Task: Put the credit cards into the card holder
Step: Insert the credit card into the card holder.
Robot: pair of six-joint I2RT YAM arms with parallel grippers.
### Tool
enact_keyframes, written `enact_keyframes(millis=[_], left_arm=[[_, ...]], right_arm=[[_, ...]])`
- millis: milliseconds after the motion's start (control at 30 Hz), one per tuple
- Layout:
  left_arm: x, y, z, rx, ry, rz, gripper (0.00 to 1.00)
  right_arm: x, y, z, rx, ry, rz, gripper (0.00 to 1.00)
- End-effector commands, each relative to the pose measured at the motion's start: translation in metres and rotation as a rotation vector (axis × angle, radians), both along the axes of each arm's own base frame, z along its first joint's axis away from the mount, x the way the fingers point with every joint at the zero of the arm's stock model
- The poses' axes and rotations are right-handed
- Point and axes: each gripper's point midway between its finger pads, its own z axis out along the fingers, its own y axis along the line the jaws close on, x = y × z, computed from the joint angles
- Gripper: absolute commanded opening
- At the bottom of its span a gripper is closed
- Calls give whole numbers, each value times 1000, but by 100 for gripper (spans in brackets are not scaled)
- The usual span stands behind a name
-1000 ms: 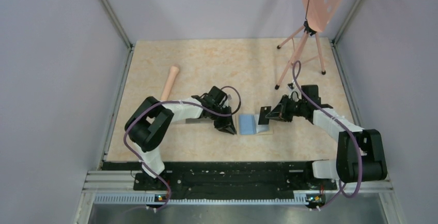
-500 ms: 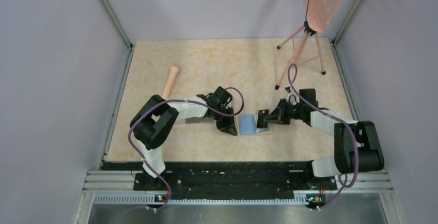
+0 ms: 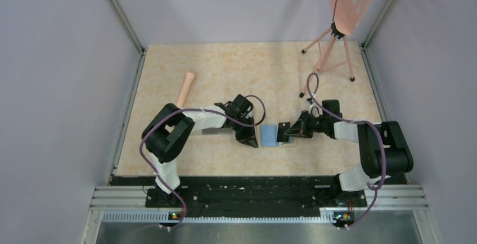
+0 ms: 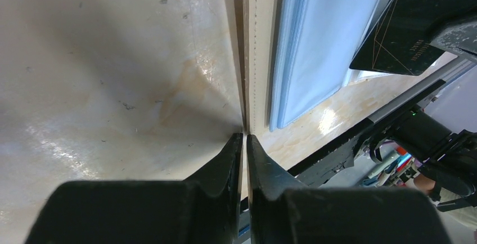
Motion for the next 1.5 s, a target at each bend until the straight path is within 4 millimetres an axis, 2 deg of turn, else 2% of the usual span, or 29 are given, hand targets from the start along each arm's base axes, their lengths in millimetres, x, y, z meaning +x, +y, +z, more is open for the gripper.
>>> enact_keyframes(millis=[0, 400, 1200, 1467], left_arm=[[-1, 15, -22, 100, 2, 16, 12], [-1, 15, -26, 110, 12, 7, 11], [0, 18, -30, 156, 9, -18, 9], [0, 17, -32, 168, 10, -30, 9]], right_arm=[[-1, 6, 0, 20, -44, 38, 0], [-11, 18, -3, 63, 7, 67, 0], [-22, 21, -25, 60, 185, 129, 0], [-27, 28, -28, 39, 226, 170, 0]])
